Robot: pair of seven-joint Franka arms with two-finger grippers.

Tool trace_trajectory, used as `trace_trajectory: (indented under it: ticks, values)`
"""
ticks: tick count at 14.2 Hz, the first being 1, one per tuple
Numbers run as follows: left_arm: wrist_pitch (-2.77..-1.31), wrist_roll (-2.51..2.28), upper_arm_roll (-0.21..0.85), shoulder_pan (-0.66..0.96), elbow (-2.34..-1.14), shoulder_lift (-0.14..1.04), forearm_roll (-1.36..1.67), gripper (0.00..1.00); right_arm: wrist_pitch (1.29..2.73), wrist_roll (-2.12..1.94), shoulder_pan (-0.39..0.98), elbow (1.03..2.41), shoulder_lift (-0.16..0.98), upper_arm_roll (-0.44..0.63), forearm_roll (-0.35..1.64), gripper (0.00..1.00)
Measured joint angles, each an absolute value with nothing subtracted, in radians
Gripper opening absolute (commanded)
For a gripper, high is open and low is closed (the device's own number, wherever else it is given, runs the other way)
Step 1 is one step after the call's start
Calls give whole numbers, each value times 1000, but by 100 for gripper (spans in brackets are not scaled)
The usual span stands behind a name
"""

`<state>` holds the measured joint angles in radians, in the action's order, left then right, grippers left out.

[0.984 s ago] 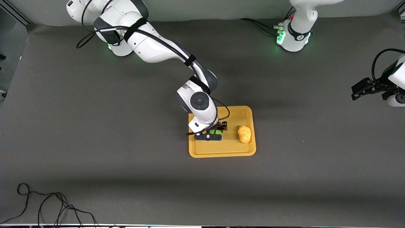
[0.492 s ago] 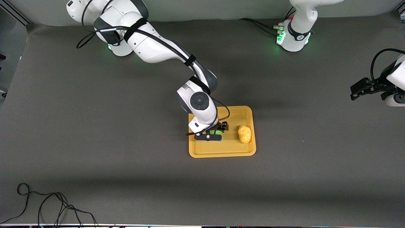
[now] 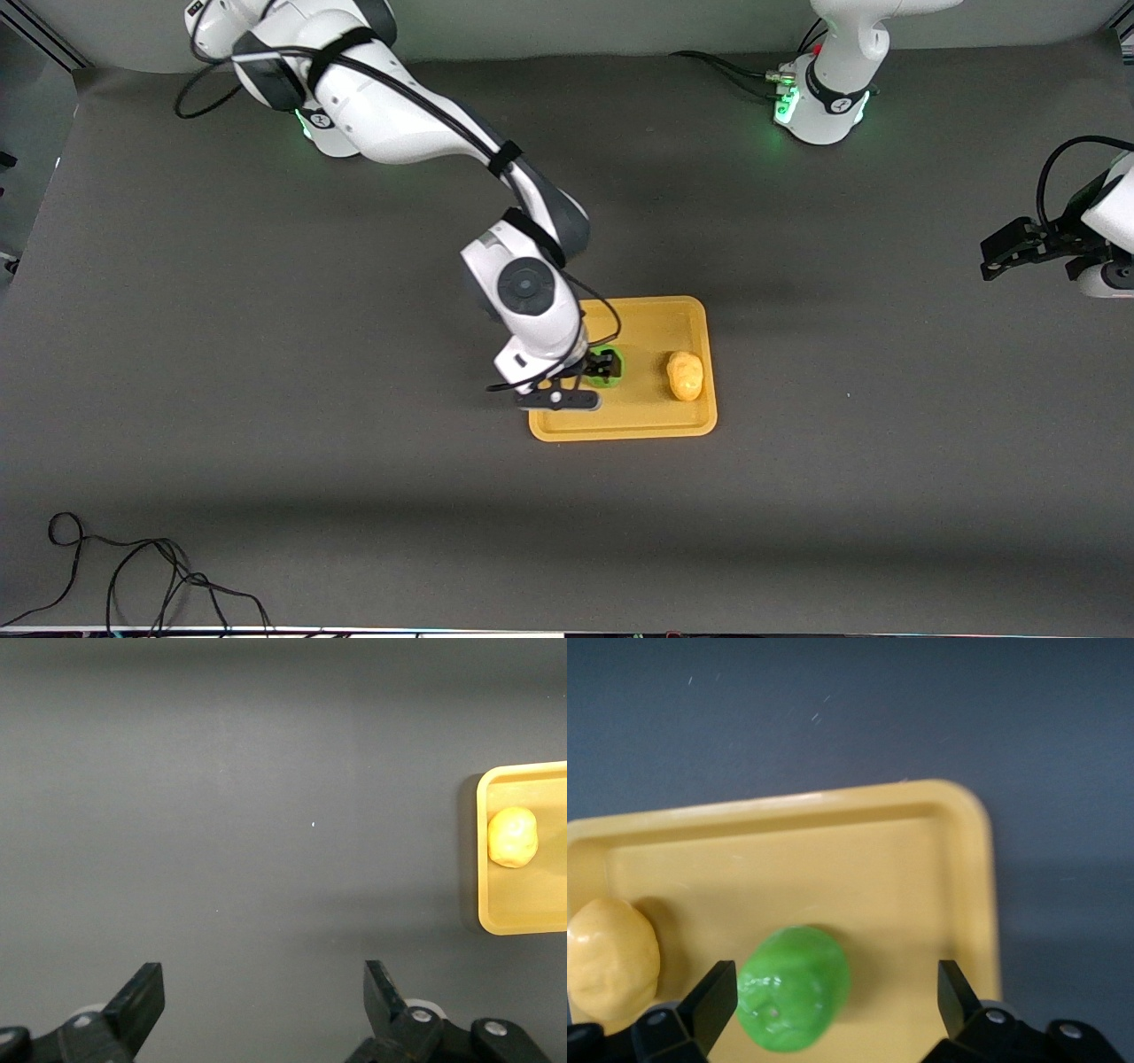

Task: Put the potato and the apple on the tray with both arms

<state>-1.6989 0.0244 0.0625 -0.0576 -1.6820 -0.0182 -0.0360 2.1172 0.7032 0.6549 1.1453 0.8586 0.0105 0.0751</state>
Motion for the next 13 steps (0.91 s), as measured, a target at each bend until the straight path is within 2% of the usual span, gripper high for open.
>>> trace_trajectory:
  ticks: [2,7,13]
  values:
    - [-1699,25,65,-57,-1682,-18,-36,100,2062,640,599,1208,742,11,75,100]
    - [-1697,25,66,-55,-1683,-18,-36,100,2006,459,427,1483,415,12,75,100]
    - [-1696,25,66,-55,-1683,-20,-36,100,1810,262,250,1612,172,20,72,100]
